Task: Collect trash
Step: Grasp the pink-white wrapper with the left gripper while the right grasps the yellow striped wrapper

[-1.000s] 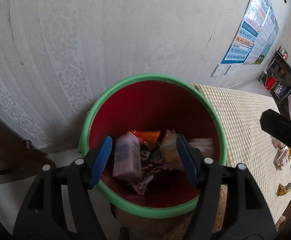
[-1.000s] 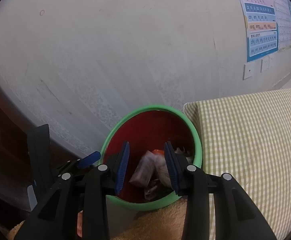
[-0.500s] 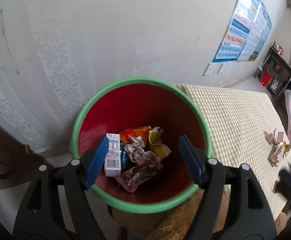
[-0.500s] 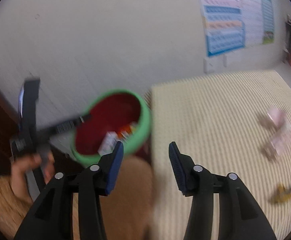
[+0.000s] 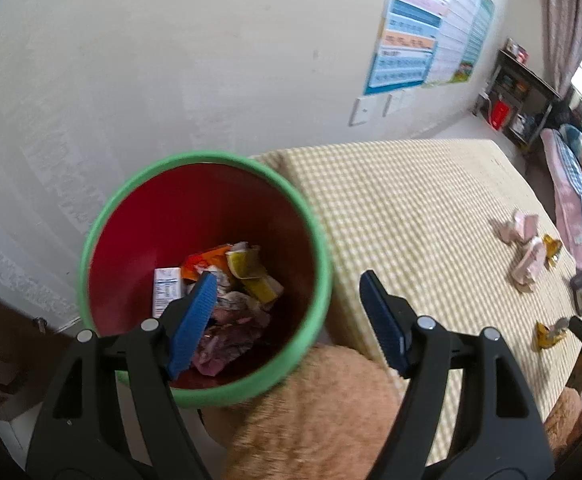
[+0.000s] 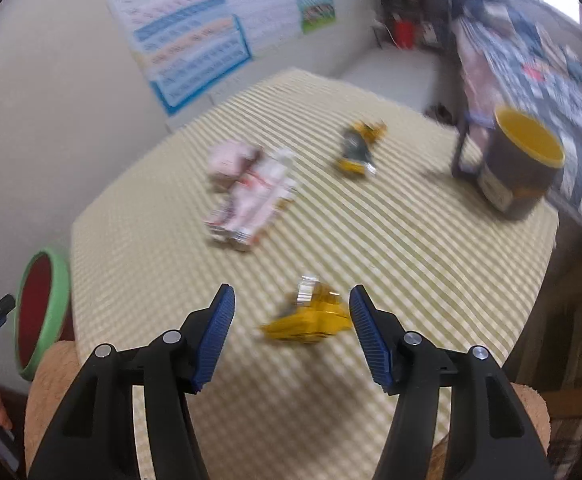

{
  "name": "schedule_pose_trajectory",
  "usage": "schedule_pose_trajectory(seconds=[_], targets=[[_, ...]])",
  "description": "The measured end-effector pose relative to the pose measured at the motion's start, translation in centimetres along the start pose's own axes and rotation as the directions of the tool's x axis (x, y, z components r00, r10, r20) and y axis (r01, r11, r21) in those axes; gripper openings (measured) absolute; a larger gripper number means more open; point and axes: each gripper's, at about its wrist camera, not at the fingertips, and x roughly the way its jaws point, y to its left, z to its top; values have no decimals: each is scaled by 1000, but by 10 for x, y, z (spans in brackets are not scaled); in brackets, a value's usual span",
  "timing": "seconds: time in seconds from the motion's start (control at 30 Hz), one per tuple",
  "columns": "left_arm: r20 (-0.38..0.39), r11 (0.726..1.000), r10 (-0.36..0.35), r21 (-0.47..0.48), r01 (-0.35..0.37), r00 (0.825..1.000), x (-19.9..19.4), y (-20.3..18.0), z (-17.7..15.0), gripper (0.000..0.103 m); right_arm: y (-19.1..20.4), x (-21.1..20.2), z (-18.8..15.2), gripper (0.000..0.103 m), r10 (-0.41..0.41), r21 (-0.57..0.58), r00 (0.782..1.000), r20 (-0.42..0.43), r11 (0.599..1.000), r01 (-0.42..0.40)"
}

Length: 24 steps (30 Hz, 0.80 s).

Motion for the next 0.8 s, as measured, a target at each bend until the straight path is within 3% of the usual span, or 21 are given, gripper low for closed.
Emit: schedule_pose_trajectory(seconds=[0.13, 0.17, 0.2, 0.27, 0.57, 0.7, 0.8], targets=[[-15, 997, -43, 65, 44, 999, 1, -36, 1, 71, -15, 22, -2, 57, 45, 36, 998, -47, 998, -44], [-21, 994, -62, 89, 63, 998, 2, -50, 2, 71, -13, 28, -3, 50, 57, 32, 996, -62, 998, -55], [-28, 990, -84, 111, 86, 996, 4, -63, 2, 71, -12, 32, -5, 31, 69, 27, 995, -75, 997, -67], [-45, 980, -126, 150, 131, 991, 8, -90, 3, 71, -10, 36, -9, 18, 92, 24, 991, -93, 996, -90], [-153, 895, -277, 318, 313, 948, 55, -237, 8, 71, -31, 5, -14, 17, 176, 74, 983, 44, 981, -179], [-217, 868, -274, 365, 338, 937, 80, -289, 6, 71, -43, 1, -16, 17, 194, 121, 980, 46, 973, -198], [-269, 869, -261, 354, 347, 927, 102, -314, 7, 71, -46, 2, -14, 17, 206, 144, 977, 46, 967, -211]])
